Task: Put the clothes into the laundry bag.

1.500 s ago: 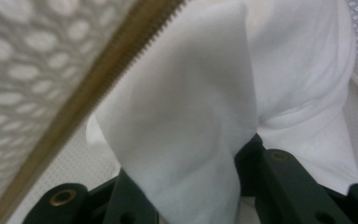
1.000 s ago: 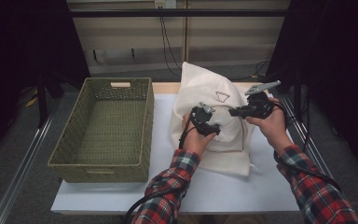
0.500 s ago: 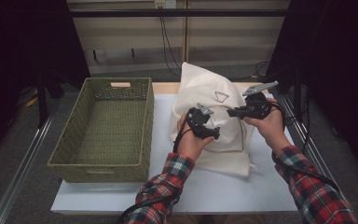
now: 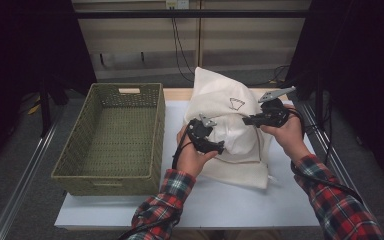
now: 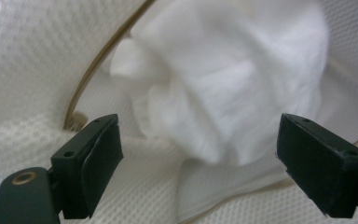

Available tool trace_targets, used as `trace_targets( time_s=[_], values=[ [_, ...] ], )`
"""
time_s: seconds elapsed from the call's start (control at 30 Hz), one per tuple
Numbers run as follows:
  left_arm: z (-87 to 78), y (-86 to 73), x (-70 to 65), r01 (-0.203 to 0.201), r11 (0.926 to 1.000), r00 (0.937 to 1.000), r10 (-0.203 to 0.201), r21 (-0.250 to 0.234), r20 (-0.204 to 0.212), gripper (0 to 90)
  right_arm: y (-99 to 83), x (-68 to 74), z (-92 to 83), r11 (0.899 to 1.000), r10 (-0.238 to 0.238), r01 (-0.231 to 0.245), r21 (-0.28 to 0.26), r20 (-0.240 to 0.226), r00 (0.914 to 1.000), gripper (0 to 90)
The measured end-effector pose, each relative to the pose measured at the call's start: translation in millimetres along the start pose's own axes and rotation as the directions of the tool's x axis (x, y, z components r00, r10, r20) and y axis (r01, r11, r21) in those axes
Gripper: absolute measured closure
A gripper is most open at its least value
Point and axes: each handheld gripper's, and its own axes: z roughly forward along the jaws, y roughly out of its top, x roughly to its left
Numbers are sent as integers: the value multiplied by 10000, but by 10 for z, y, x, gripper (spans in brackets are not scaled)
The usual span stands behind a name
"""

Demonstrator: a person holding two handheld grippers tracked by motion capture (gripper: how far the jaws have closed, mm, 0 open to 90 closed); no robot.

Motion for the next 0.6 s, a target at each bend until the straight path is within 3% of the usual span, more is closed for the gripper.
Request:
trace_targets(
  time_s=[0.13,0.2,0.3,0.37,0.6],
  values=[
    [33,-108,48,50,9995,9999,-46,298,-131,160,10,-14,13,10000,-49,49,35,-20,10000,875],
    [62,-159,58,-190,9988,9993,203,443,-298,175,16,-8,23,10000,14,-14,66,-11,10000,876],
    [119,-220,74,-132,9985,9988,156,525,-454,226,22,-23,35,10000,50,-49,41,-157,9999,875],
    [158,-256,100,-422,9964,9975,462,734,-537,256,29,-20,44,10000,52,-51,25,-136,9999,875],
    [264,-364,154,-485,9933,9958,562,1049,-718,393,41,-20,53,10000,-6,7,31,-238,9997,875]
  ],
)
